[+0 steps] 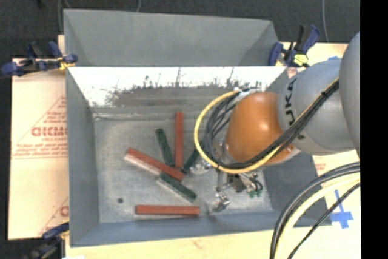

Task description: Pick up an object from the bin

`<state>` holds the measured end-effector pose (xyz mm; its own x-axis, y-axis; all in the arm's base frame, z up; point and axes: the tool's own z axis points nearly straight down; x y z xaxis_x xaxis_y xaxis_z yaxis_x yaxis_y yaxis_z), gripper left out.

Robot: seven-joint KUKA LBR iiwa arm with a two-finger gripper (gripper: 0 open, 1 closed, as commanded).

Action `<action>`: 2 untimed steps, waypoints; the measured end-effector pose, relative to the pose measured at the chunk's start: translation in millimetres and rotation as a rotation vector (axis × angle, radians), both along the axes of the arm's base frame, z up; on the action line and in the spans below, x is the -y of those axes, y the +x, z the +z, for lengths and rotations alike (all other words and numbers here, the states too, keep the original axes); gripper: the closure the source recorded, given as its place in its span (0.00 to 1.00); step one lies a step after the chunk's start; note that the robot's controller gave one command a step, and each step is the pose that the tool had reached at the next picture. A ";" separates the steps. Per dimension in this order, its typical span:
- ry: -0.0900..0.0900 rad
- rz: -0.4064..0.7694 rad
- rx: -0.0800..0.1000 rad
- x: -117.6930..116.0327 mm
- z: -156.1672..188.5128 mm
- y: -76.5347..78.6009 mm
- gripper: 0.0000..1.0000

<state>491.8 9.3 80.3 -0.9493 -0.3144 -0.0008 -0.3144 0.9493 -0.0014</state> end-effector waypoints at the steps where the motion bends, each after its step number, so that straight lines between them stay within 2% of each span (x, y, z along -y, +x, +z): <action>1: -0.002 -0.019 0.003 -63.7 -0.4 15.5 1.00; 2: -0.002 -0.018 0.003 -63.7 -0.4 15.5 1.00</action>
Offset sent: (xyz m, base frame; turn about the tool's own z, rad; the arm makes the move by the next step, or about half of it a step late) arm 0.0000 0.0000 0.0000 0.0000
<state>507.3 73.0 79.9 -0.9549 -0.2970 -0.0028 -0.2970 0.9549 -0.0042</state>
